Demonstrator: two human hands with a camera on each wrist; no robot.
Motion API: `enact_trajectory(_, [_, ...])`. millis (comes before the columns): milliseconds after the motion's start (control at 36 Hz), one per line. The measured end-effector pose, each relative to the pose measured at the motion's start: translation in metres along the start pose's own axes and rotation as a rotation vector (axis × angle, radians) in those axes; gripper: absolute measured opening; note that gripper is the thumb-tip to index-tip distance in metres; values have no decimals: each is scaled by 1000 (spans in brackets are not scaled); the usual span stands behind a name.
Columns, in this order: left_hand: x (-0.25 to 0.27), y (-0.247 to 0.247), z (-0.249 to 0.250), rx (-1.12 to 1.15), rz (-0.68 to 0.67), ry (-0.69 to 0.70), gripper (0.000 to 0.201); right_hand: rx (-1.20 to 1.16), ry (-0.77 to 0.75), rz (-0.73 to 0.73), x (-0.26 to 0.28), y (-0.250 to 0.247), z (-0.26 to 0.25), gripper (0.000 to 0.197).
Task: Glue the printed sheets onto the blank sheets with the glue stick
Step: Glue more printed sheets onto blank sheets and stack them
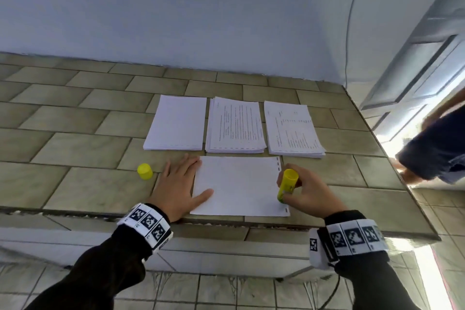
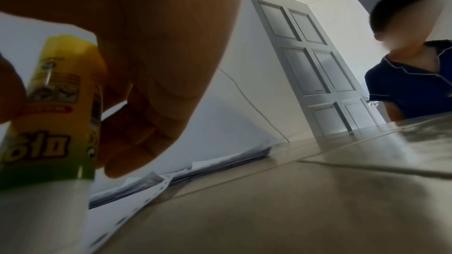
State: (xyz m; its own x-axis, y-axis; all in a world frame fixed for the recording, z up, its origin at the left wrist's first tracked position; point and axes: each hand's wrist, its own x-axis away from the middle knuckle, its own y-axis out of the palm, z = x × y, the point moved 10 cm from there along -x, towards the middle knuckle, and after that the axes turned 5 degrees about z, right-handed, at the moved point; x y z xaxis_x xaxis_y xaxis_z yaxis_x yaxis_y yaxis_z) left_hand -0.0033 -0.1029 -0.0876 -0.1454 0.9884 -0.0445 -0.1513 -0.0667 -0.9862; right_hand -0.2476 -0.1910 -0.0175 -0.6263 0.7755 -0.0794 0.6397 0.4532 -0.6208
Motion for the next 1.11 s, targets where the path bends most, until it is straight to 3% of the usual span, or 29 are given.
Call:
enact_trajectory(139, [0, 0, 2, -37, -44, -7, 134, -24, -4, 31, -5, 0, -5, 23])
enact_trajectory(333, [1, 3, 3, -49, -98, 4, 145, -98, -153, -18, -20, 38, -52, 16])
enact_trajectory(583, [0, 8, 4, -63, -62, 39, 144, -86, -201, -161, -33, 101, -91, 16])
enact_trajectory(861, [-2, 12, 2, -94, -48, 57, 141, -14, -222, -256, -39, 121, -105, 24])
enact_trajectory(1111, [-1, 5, 4, -51, -23, 56, 133, 108, -177, -182, -82, 110, -99, 15])
